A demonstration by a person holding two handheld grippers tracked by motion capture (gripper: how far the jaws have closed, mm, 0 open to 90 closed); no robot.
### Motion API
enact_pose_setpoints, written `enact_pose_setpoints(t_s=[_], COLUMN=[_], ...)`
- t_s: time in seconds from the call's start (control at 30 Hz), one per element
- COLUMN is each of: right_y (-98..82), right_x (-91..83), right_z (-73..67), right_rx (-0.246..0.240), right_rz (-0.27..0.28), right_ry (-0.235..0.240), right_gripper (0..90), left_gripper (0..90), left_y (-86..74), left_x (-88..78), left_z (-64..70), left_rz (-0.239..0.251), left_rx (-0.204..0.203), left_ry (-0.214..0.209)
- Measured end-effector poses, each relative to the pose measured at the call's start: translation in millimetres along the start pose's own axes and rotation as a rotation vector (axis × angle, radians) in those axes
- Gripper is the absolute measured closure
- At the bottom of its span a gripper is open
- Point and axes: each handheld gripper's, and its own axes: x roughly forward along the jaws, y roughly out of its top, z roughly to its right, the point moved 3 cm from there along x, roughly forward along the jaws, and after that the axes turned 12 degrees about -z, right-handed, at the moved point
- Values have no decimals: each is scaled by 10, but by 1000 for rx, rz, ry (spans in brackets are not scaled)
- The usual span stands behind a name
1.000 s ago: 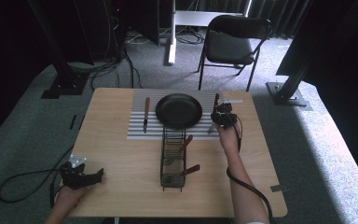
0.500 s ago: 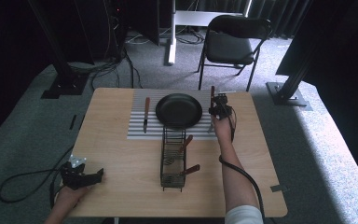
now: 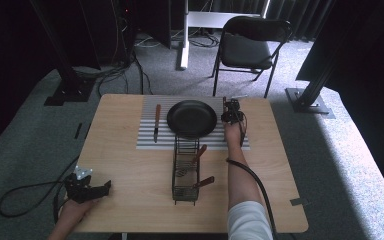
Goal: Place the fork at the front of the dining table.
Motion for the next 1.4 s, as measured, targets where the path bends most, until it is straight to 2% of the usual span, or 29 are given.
enact_pose_setpoints(t_s=[0.17,0.27,0.3,0.43,0.6,0.67,0.73,0.77,0.93,1.03,1.27,1.33,1.4], right_y=[-19,-18,-10,-6,-107,-168,-205,-275,-413,-449,-478,-502,-514], right_x=[156,166,163,97,-143,-228,-268,-343,-463,-478,-360,-253,-212], right_z=[-22,-43,-59,-80,-83,-82,-82,-86,-81,-89,-89,-81,-50], right_rx=[-2,-6,-21,-37,-57,-68,-78,-88,-111,-127,-138,-146,-133], right_rz=[-35,-18,-24,-7,34,48,51,60,69,57,24,-7,-7], right_ry=[-18,-36,-36,-48,-6,25,34,46,60,32,18,0,-8], right_gripper=[805,802,734,665,617,603,594,595,706,716,720,784,826], left_gripper=[8,8,8,7,8,8,8,8,8,8,8,8,8], left_y=[0,0,0,0,0,0,0,0,0,0,0,0,0], left_x=[0,0,0,0,0,0,0,0,0,-1,-1,-1,0], left_z=[0,0,0,0,-1,0,0,0,0,0,-1,-1,0], left_rz=[0,0,0,0,0,0,0,0,-1,0,-1,-1,0], left_rx=[0,0,0,0,0,0,0,0,0,0,0,0,0], left_ry=[0,0,0,0,0,0,0,0,0,0,0,0,0])
